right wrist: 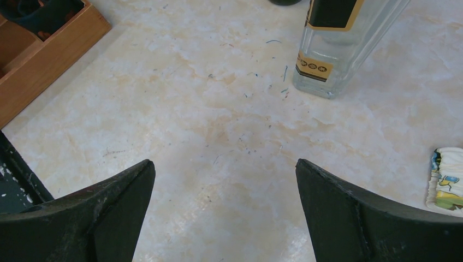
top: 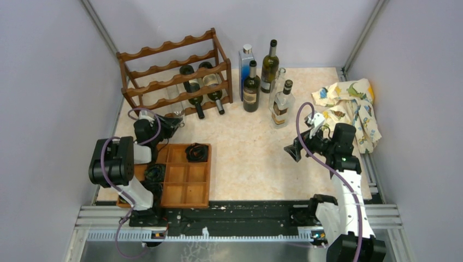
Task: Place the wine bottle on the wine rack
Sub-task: Adjust the wine bottle in the wine rack.
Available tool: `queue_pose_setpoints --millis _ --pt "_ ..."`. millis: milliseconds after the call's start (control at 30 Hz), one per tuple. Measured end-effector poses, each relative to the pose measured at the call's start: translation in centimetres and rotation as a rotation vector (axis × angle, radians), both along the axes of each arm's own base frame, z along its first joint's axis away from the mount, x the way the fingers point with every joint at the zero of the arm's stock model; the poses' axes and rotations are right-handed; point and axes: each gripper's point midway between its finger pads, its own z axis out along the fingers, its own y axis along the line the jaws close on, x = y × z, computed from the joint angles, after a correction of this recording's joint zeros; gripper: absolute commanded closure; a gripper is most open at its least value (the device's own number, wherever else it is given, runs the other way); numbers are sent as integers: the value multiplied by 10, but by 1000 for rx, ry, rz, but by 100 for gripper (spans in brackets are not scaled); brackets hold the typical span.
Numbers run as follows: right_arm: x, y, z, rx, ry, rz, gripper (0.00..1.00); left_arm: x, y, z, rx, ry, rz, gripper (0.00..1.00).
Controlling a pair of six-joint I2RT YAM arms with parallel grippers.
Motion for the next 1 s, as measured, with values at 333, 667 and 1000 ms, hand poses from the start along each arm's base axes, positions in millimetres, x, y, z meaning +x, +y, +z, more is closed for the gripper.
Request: queue_pose_setpoints --millis 333,667,1000 --pt "0 0 0 0 0 0 2 0 -1 -2 2 3 -5 41" --pt "0 0 0 0 0 0 2 -4 -11 -7 3 21 -34 52" --pt "0 0 0 0 0 -1 2 -1 -14 -12 11 24 -40 76"
